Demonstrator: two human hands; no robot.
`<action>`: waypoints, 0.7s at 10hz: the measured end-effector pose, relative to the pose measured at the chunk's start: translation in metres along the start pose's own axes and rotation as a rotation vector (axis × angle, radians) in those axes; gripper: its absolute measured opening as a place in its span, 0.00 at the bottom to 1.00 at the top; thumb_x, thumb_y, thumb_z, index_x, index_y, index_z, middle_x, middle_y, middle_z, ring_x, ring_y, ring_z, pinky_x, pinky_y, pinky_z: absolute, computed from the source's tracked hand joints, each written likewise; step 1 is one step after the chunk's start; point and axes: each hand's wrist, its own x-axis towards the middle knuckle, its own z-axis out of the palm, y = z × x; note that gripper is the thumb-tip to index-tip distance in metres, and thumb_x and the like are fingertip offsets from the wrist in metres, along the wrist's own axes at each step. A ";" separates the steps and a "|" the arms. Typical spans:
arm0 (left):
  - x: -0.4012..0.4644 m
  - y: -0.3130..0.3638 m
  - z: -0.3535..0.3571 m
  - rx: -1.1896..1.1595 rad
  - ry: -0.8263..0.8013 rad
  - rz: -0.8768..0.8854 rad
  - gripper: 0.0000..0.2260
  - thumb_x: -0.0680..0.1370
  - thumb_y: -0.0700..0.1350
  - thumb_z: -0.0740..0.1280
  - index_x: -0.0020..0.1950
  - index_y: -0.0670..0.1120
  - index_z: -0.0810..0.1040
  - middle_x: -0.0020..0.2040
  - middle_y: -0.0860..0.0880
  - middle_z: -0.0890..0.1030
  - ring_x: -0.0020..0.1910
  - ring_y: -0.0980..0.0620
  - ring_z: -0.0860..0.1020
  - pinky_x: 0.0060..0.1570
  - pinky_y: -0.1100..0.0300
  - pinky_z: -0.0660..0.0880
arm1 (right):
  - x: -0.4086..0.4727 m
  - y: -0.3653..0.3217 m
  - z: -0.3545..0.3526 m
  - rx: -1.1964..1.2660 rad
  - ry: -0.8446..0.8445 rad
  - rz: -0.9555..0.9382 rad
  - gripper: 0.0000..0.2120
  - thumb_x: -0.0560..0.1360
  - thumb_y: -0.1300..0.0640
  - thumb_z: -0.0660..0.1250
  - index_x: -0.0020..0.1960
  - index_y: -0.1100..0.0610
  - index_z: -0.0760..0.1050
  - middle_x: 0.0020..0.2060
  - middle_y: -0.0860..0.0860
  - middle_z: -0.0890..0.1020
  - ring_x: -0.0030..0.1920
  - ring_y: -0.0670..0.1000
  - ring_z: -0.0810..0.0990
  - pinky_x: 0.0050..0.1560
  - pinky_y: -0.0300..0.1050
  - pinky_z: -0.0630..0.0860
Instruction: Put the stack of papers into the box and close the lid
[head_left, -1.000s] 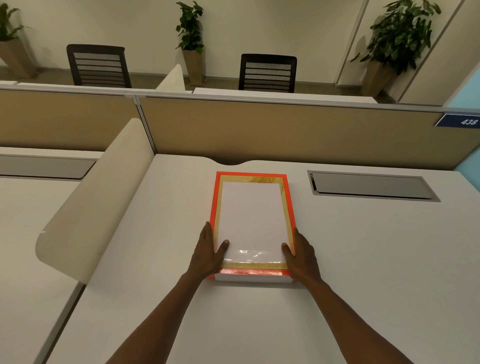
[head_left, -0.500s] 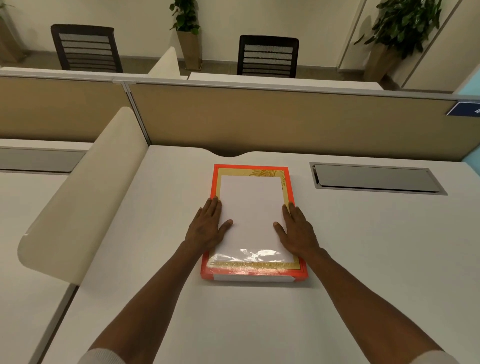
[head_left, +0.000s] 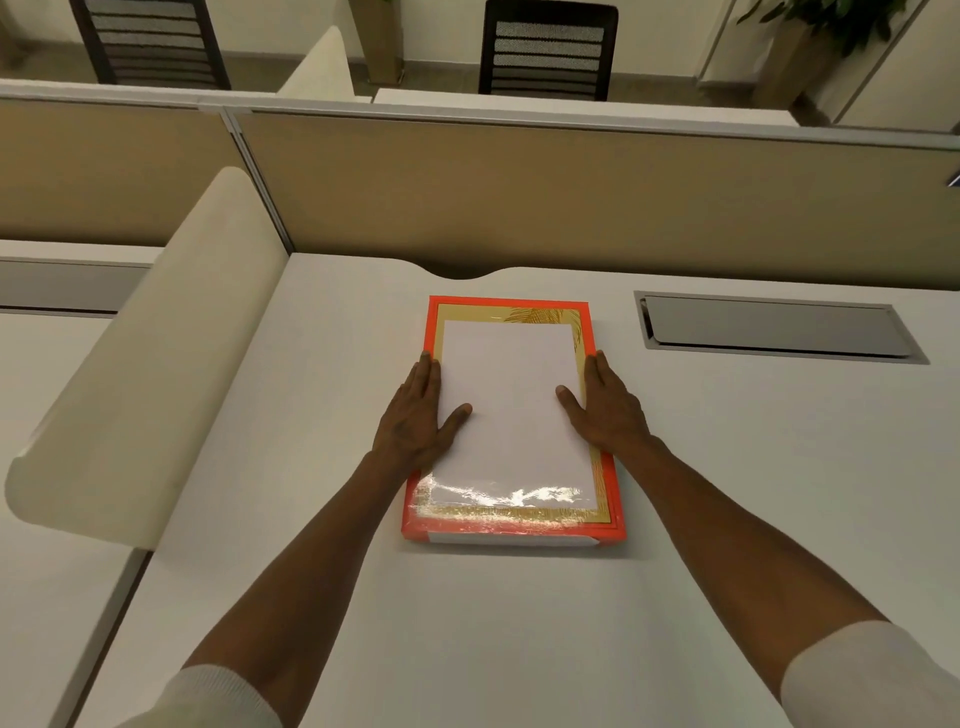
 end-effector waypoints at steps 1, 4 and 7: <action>0.001 -0.002 0.004 -0.025 0.007 -0.003 0.42 0.80 0.69 0.52 0.83 0.46 0.41 0.85 0.48 0.44 0.84 0.47 0.50 0.81 0.47 0.56 | 0.001 0.003 0.004 -0.002 0.006 -0.001 0.40 0.80 0.35 0.52 0.81 0.58 0.44 0.81 0.53 0.48 0.79 0.58 0.57 0.74 0.60 0.64; 0.000 0.009 -0.012 0.046 0.019 0.010 0.40 0.81 0.66 0.51 0.83 0.44 0.43 0.84 0.45 0.45 0.84 0.45 0.46 0.82 0.46 0.51 | -0.012 0.000 -0.006 -0.017 0.059 -0.020 0.39 0.80 0.35 0.53 0.81 0.56 0.47 0.81 0.55 0.51 0.80 0.59 0.54 0.75 0.60 0.59; 0.004 0.055 -0.064 0.090 0.252 0.175 0.38 0.82 0.65 0.53 0.83 0.43 0.49 0.84 0.43 0.51 0.84 0.42 0.48 0.81 0.44 0.53 | -0.036 -0.007 -0.054 -0.055 0.369 -0.104 0.40 0.79 0.35 0.55 0.81 0.56 0.48 0.80 0.57 0.54 0.80 0.60 0.53 0.75 0.64 0.58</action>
